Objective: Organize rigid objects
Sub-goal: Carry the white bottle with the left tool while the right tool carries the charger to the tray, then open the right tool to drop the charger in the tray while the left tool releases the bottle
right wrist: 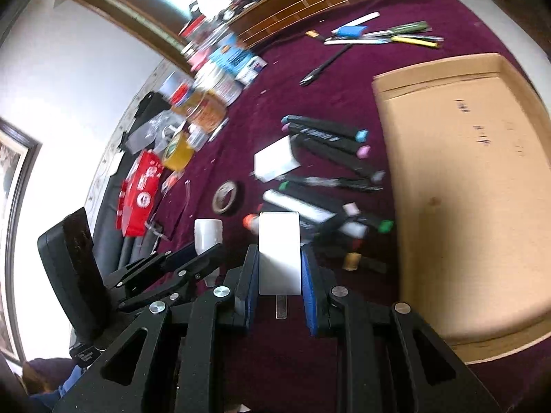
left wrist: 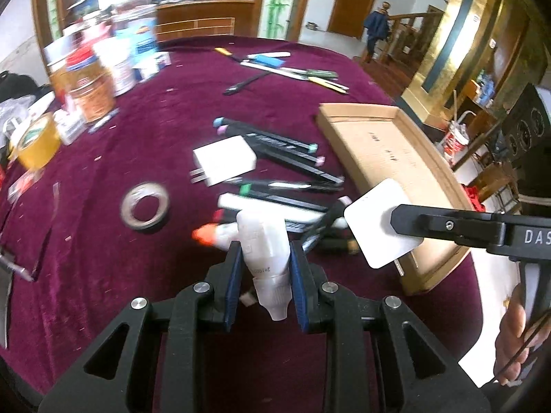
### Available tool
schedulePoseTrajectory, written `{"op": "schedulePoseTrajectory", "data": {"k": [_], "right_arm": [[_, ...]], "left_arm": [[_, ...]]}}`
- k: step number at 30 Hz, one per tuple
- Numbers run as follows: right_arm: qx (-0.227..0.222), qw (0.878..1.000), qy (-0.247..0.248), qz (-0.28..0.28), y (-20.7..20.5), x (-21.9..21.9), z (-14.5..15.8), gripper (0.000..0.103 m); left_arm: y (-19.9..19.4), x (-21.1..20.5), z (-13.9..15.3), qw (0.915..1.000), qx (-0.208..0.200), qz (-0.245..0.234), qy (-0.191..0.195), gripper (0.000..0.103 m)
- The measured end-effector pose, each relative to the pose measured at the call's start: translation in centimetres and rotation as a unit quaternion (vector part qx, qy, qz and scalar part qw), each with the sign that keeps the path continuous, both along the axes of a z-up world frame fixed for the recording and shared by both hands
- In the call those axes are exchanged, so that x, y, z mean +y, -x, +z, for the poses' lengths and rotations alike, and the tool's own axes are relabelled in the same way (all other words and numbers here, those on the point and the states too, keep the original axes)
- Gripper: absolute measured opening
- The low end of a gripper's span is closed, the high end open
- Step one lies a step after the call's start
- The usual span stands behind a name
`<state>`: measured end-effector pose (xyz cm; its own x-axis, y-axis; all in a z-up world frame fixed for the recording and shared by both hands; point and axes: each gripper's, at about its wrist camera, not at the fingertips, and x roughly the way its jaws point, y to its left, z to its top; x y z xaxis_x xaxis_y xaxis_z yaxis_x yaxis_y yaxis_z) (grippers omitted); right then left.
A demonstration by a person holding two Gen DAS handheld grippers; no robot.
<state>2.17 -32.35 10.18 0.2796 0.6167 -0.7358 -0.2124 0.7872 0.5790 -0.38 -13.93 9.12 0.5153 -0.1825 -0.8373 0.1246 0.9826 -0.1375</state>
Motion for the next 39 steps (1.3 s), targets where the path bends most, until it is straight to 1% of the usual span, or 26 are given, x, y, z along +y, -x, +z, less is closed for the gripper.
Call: {"op": "schedulePoseTrajectory", "data": {"k": [5,10,14,17,21,24,28,30,35,39], "right_arm": [[-0.003,0.999,0.011,-0.030,-1.7,-4.7,0.2,0.020],[-0.003,0.998,0.013,-0.064,-4.7,-9.2,0.0,0.020],[0.002,0.996,0.009,-0.085,-8.4,-11.2,-1.5,0.020],[0.002,0.996,-0.002,-0.093,-10.7,-11.8,-2.6,0.020],[0.001,0.994,-0.030,-0.101,-13.0,-12.3,-3.5,0.020],[0.006,0.994,-0.048,-0.100,-14.7,-12.4,-4.5,0.020],[0.021,0.991,-0.085,-0.100,-16.3,-12.2,-5.9,0.020],[0.025,0.990,-0.094,-0.099,-16.8,-12.1,-6.4,0.020],[0.034,0.990,-0.099,-0.098,-17.5,-12.2,-7.5,0.020],[0.037,0.991,-0.079,-0.101,-17.7,-12.4,-7.7,0.022]], "left_arm": [[-2.5,-4.7,0.5,0.9993,0.000,-0.036,0.010,0.024],[-5.5,-9.8,0.7,0.9975,0.003,-0.068,0.020,0.024],[-8.4,-13.9,-0.1,0.9963,0.006,-0.084,0.014,0.024],[-10.7,-16.0,-1.9,0.9963,0.022,-0.082,0.009,0.024],[-12.3,-17.3,-4.2,0.9968,0.029,-0.073,-0.014,0.024],[-12.8,-17.6,-5.5,0.9973,0.037,-0.061,-0.018,0.024],[-13.2,-17.8,-6.6,0.9974,0.042,-0.052,-0.026,0.023],[-13.3,-17.8,-6.8,0.9974,0.042,-0.048,-0.033,0.024],[-13.5,-18.0,-7.0,0.9975,0.038,-0.041,-0.044,0.024],[-13.7,-18.5,-7.2,0.9965,0.040,-0.047,-0.056,0.024]]}}
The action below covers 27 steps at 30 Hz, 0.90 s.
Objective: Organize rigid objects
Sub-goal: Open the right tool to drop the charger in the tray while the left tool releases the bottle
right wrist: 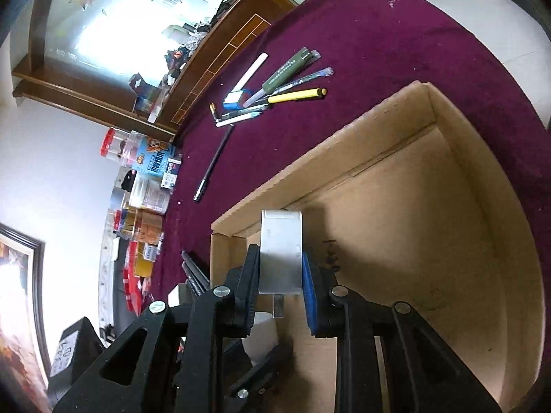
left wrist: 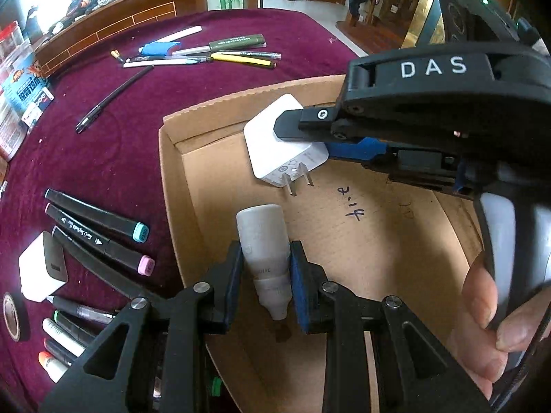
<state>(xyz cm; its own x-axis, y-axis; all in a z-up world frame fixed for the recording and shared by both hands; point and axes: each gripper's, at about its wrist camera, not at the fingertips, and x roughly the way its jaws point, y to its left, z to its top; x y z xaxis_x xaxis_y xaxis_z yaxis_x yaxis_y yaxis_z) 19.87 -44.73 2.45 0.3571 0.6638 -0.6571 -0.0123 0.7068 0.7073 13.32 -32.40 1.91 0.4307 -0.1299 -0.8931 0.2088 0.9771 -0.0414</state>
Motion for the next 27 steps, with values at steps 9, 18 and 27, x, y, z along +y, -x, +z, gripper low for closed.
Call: {"op": "schedulePoseTrajectory", "data": {"k": [9,18,27], "right_arm": [[0.006,0.997,0.077,0.015,0.8,-0.7,1.1,0.048],[-0.034,0.995,0.091,0.016,3.9,-0.8,4.5,0.048],[-0.077,0.994,0.082,0.003,7.2,-1.8,8.4,0.049]], "left_arm": [[-0.2,-0.3,0.2,0.9999,0.001,0.004,-0.015,0.026],[0.3,-0.5,1.2,0.9999,0.011,-0.005,0.008,0.058],[3.1,1.5,4.5,0.9991,-0.012,-0.009,0.040,0.060]]}}
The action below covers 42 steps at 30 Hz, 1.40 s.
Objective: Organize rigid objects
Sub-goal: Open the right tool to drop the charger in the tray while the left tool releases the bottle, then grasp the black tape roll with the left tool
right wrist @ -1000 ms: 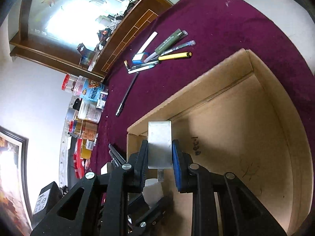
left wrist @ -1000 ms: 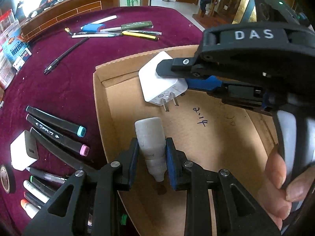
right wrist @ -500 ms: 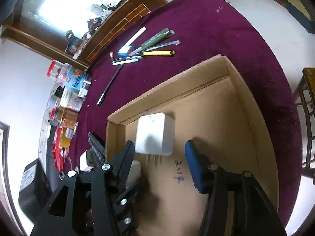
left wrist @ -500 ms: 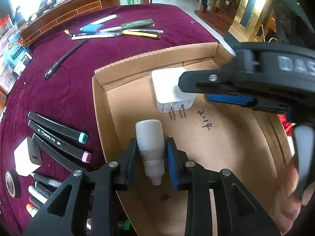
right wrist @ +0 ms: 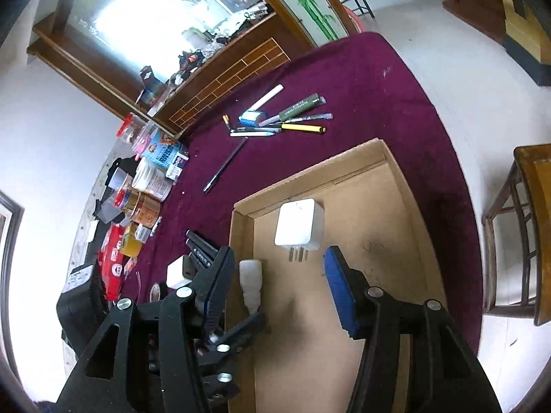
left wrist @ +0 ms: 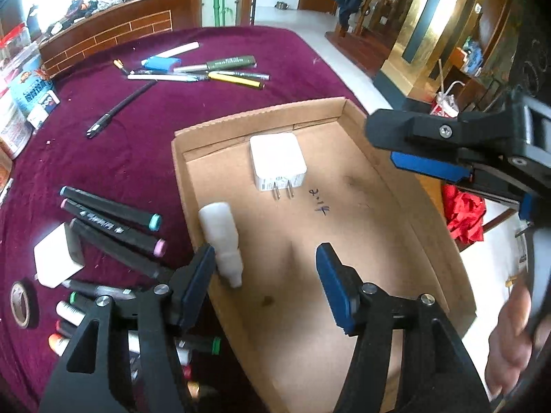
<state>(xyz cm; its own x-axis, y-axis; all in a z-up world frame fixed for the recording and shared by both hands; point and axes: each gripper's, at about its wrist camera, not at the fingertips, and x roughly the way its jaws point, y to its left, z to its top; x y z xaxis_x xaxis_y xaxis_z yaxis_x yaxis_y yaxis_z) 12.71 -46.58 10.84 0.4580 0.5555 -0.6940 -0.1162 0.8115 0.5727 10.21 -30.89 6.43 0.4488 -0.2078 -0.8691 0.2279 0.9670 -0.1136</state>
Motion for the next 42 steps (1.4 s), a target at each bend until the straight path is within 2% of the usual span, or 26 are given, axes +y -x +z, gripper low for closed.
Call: {"op": "schedulePoseTrajectory", "data": {"k": [8,9,10,12,20,27,32,39,42], "right_arm": [[-0.013,0.999,-0.022,0.019,2.1,3.2,1.8,0.050],[-0.013,0.999,-0.025,0.026,2.2,4.1,1.9,0.050],[-0.013,0.999,-0.025,0.033,2.3,5.0,1.9,0.050],[-0.012,0.998,-0.026,0.048,2.5,7.3,1.9,0.050],[0.016,0.994,-0.037,0.098,3.5,14.8,0.8,0.053],[0.020,0.990,-0.032,0.133,4.7,20.4,0.7,0.053],[0.018,0.991,-0.008,0.133,5.6,21.7,0.1,0.058],[0.024,0.993,0.001,0.119,6.8,21.2,-0.6,0.059],[0.029,0.994,0.005,0.106,6.9,20.7,-0.8,0.059]], "left_arm": [[3.0,4.8,3.4,0.9992,-0.027,0.021,0.019,0.060],[3.3,5.6,3.8,0.9990,-0.032,0.026,0.018,0.064],[3.7,6.8,4.2,0.9985,-0.039,0.035,0.017,0.073],[4.2,8.6,4.6,0.9974,-0.048,0.051,0.017,0.079],[6.7,16.9,4.6,0.9914,-0.044,0.122,0.014,0.080],[8.4,23.5,3.5,0.9844,-0.029,0.173,0.011,0.080],[8.5,27.9,1.6,0.9798,-0.006,0.199,0.013,0.080],[5.9,29.6,-1.0,0.9820,0.025,0.187,-0.001,0.080],[4.5,28.7,-2.2,0.9867,0.045,0.156,-0.005,0.080]]}}
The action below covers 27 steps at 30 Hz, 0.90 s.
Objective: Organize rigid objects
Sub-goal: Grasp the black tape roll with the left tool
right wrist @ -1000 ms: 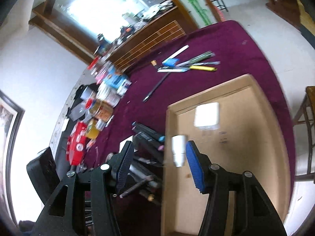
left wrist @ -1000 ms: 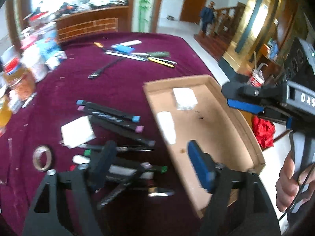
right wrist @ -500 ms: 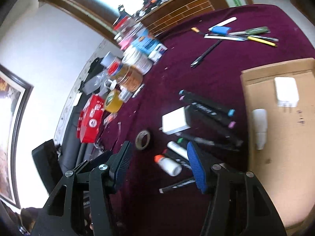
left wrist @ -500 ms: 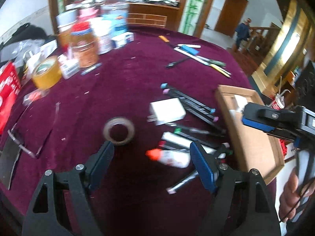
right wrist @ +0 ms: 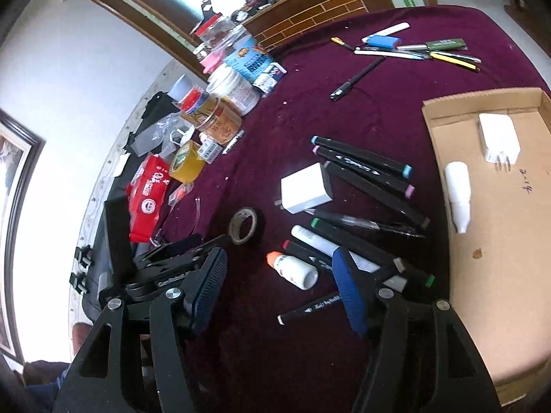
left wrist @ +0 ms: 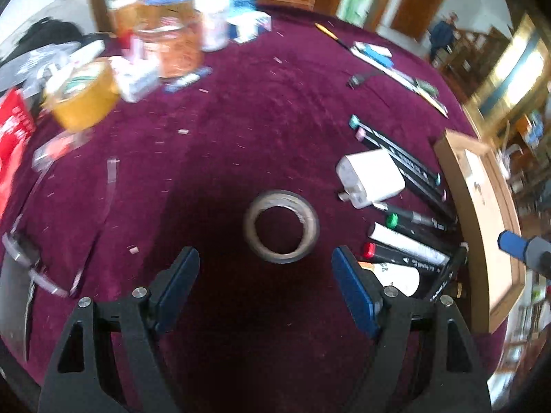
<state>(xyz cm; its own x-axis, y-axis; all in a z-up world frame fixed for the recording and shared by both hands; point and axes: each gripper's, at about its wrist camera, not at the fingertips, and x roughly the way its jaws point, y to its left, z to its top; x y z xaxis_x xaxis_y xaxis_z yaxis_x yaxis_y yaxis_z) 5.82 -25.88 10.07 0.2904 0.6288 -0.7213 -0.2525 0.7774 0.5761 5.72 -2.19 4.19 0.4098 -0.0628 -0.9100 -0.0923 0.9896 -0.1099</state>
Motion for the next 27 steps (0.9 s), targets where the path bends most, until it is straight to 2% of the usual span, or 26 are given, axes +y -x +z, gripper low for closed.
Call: {"op": "schedulePoseTrajectory", "data": {"k": [3,9,11,14,15,20,24,27], "right_arm": [[-0.004,1.000,0.006,-0.005,0.1,-0.2,0.0,0.059],[-0.003,1.000,0.021,0.019,0.0,1.2,-0.6,0.059],[0.000,0.999,0.025,0.036,-0.1,2.1,-1.0,0.059],[0.016,0.997,0.031,0.064,-0.5,3.9,-2.2,0.059],[0.025,0.996,0.032,0.077,-0.8,4.6,-2.8,0.059],[0.033,0.993,0.050,0.104,-1.5,6.7,-4.7,0.059],[0.057,0.989,0.064,0.118,-1.4,7.9,-6.9,0.059],[0.065,0.984,0.068,0.152,-0.4,9.1,-7.4,0.059]], "left_arm": [[-1.2,-0.9,-1.3,0.9993,0.017,-0.016,-0.028,0.080],[-2.9,-1.0,-3.5,0.9979,0.034,-0.027,-0.048,0.080],[-2.7,-0.8,-3.6,0.9981,0.022,-0.032,-0.049,0.079],[-2.1,-0.4,-3.4,0.9980,0.011,-0.033,-0.052,0.067],[-1.9,-0.1,-3.2,0.9982,0.009,-0.028,-0.052,0.057],[0.1,1.8,-3.2,0.9985,0.014,-0.015,-0.051,0.057],[1.4,2.6,-3.1,0.9987,0.014,-0.006,-0.048,0.057],[1.8,2.7,-3.1,0.9986,0.015,-0.003,-0.051,0.057]]}}
